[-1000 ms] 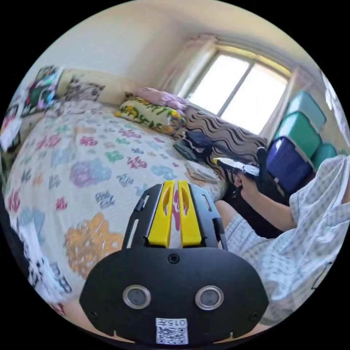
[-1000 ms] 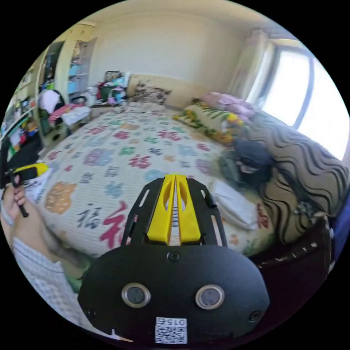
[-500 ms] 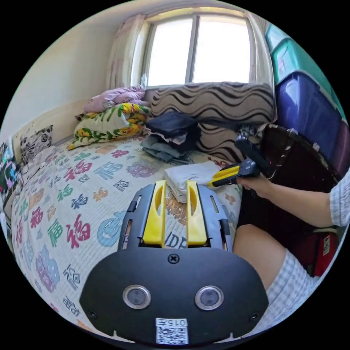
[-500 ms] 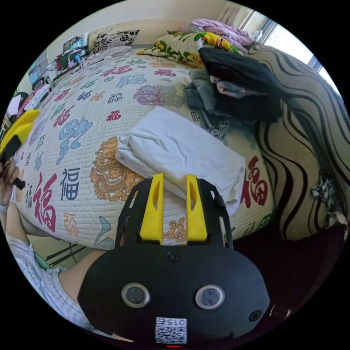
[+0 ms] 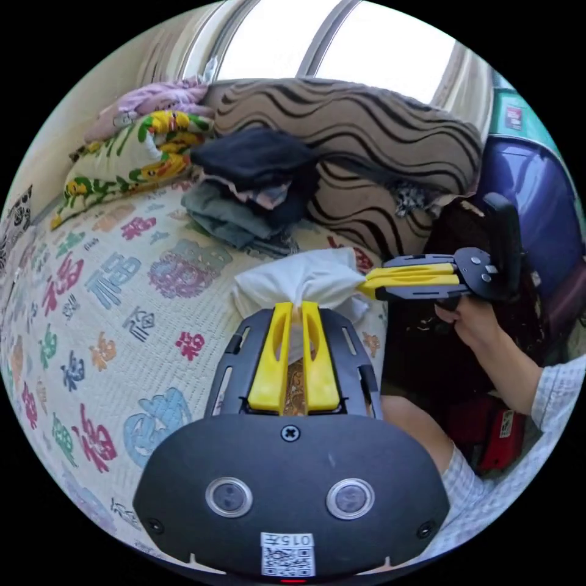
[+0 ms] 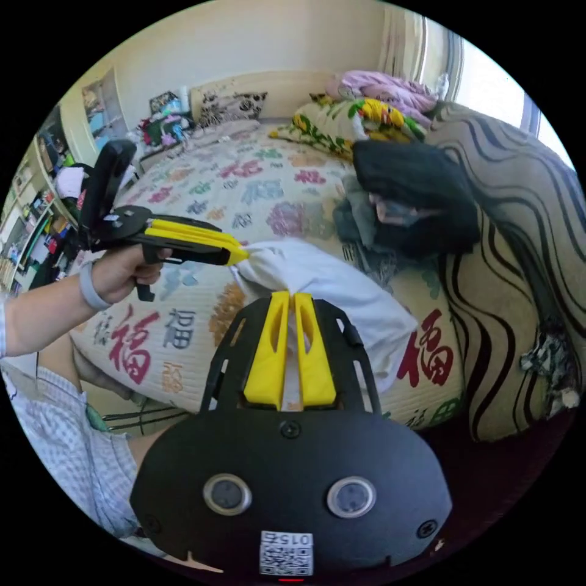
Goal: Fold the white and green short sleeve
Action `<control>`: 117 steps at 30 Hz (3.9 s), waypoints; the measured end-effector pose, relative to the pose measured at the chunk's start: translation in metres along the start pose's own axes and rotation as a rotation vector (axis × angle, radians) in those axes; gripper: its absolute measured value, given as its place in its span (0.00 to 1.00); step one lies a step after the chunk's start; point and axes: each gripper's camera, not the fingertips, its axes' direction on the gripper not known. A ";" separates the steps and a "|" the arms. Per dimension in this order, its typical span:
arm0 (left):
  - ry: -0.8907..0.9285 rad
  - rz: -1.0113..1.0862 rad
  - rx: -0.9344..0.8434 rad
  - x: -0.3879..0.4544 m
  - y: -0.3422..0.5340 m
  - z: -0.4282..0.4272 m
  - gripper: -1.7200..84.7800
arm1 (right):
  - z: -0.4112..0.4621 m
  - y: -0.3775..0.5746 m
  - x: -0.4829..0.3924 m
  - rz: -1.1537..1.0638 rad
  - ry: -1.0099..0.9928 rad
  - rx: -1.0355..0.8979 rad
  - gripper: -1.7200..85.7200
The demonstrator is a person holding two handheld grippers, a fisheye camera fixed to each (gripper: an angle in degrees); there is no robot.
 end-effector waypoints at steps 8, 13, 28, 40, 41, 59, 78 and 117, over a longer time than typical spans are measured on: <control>-0.087 0.114 0.364 0.043 0.013 -0.255 0.03 | -0.237 -0.049 -0.148 -0.277 0.025 0.319 0.01; -0.197 0.135 0.365 0.092 0.098 -0.391 0.14 | -0.348 -0.063 -0.251 -0.358 -0.037 0.456 0.01; -0.248 -0.128 0.420 0.089 0.374 -0.477 0.05 | -0.410 -0.043 -0.430 -0.543 -0.057 0.402 0.01; -0.276 -0.182 0.364 0.134 0.345 -0.377 0.03 | -0.357 -0.057 -0.408 -0.473 -0.191 0.453 0.02; -0.282 -0.198 0.359 0.129 0.349 -0.381 0.03 | -0.355 -0.057 -0.404 -0.477 -0.184 0.452 0.02; -0.679 -0.179 0.241 -0.072 0.323 -0.525 0.03 | -0.113 -0.146 -0.334 -0.459 -0.234 0.169 0.05; -0.320 -0.062 -0.332 -0.114 0.436 -0.280 0.11 | 0.264 0.040 -0.365 -1.071 -0.279 -0.504 0.09; -0.186 -0.369 0.115 -0.364 0.413 -0.553 0.03 | 0.331 -0.033 -0.277 -0.808 -0.455 -0.199 0.13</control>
